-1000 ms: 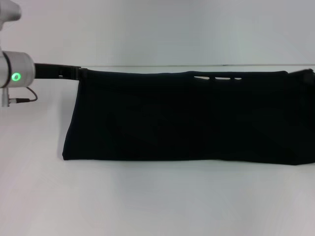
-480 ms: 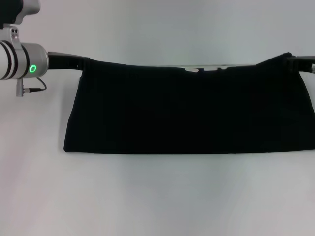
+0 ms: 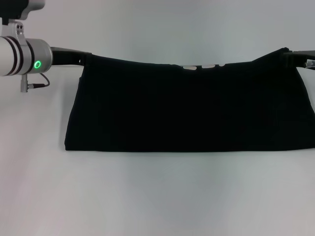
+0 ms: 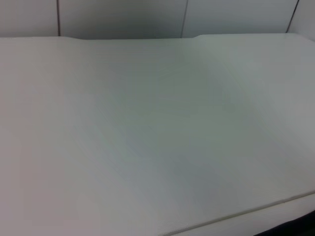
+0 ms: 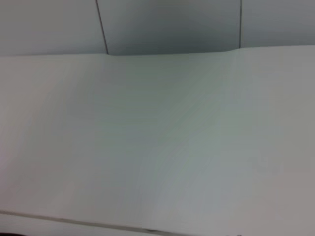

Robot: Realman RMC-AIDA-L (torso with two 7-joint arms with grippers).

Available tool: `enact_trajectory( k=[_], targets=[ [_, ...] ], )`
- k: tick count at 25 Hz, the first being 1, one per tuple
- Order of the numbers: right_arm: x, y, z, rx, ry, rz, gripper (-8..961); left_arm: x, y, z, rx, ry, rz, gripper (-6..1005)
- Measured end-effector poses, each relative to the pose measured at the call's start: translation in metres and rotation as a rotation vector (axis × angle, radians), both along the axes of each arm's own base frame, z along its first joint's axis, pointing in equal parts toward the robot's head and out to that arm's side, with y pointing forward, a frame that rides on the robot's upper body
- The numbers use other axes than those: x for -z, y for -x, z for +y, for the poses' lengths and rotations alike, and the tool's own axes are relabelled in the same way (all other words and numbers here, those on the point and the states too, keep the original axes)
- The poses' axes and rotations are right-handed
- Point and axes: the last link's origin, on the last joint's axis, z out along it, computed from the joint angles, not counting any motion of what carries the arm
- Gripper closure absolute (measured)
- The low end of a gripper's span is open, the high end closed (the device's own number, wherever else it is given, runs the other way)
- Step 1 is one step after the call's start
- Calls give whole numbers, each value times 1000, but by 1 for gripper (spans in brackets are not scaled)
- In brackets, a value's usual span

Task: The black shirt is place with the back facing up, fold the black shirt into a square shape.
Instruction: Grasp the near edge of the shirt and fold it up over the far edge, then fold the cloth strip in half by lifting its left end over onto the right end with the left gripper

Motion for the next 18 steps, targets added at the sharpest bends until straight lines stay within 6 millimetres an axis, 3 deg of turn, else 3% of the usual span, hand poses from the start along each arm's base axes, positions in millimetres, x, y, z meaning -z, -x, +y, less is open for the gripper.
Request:
enact_trajectory(
  k=[9, 14, 18],
  targets=[
    [4, 0, 0, 10, -1, 6, 902, 1, 1, 3, -13, -25, 8, 1000],
    [1, -1, 0, 14, -11, 7, 896, 4, 2, 5, -24, -59, 14, 887],
    [-7, -3, 1, 21, -31, 7, 779, 6, 6, 6, -46, -93, 26, 797]
  ],
)
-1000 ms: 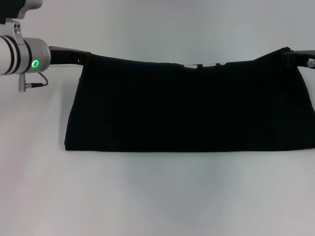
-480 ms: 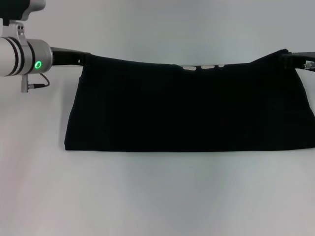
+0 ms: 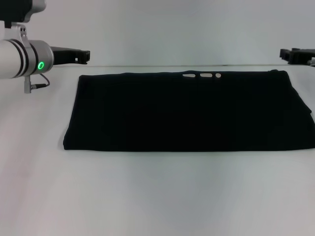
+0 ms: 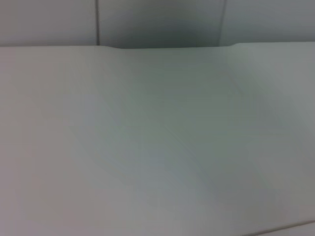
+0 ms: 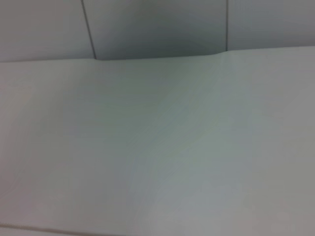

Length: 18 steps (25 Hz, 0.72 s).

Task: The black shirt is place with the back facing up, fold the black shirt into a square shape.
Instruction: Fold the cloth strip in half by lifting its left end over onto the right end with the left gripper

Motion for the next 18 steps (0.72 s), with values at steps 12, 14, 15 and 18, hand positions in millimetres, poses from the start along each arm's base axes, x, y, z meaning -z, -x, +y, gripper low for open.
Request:
enact_trajectory(
  k=[12, 14, 15, 18],
  targets=[
    [-19, 4, -13, -43, 121, 170, 351, -1, -5, -9, -7, 76, -84, 490],
    [-23, 7, -25, -82, 176, 217, 256, -6, -9, -20, 6, 159, -141, 410],
    [-23, 7, -29, -95, 192, 231, 209, -10, -12, -27, 15, 202, -171, 370],
    [-23, 9, -49, -159, 254, 303, 206, -16, -20, -49, 42, 317, -235, 259]
  ],
)
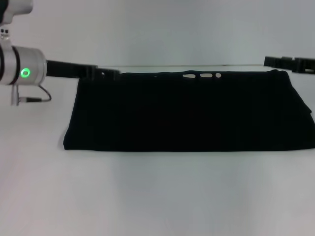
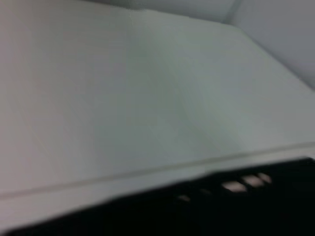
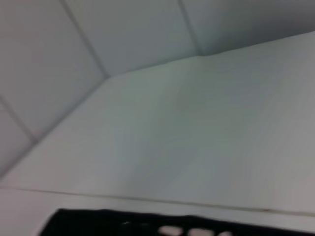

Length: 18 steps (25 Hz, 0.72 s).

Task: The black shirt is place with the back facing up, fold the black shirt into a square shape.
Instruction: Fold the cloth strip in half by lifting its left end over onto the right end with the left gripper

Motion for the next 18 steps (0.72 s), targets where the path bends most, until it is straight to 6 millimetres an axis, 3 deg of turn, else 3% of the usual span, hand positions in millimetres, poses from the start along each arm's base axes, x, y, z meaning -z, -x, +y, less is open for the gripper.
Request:
enact_trajectory(
  k=[4, 5, 9, 18],
  targets=[
    [5, -5, -25, -60, 51, 70, 203, -1, -4, -22, 25, 118, -58, 116],
    [7, -6, -30, -79, 62, 81, 202, 1, 1, -37, 22, 189, -85, 102],
    [15, -8, -48, -151, 81, 105, 198, 3, 13, -57, -13, 264, -126, 47],
    [26, 4, -56, -295, 161, 36, 196, 15, 36, -81, -271, 365, -262, 47]
  ],
)
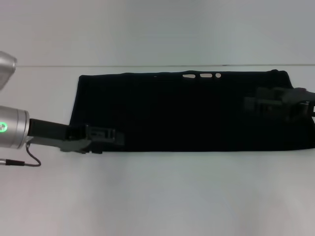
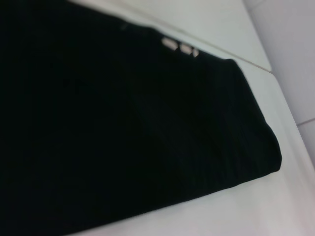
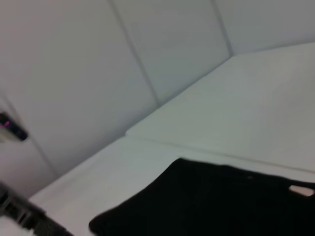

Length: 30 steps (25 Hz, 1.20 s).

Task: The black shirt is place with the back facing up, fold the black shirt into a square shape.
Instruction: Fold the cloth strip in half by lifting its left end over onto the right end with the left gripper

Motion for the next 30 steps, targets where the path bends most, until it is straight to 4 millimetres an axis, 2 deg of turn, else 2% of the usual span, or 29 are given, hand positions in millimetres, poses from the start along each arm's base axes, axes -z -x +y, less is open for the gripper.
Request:
enact_trajectory(
  k=[7, 15, 21, 30],
  targets=[
    [1, 11, 8, -52, 21, -41, 195, 3, 7, 3, -269, 19, -63, 47],
    [2, 26, 16, -98, 23, -52, 197, 4, 29, 3, -581, -49, -232, 47],
    [4, 30, 18, -106, 23, -49, 199, 3, 40, 5, -675, -104, -265, 47],
    [14, 38, 17, -147, 63, -80, 203, 5, 49, 5, -716, -133, -241, 48]
  ],
)
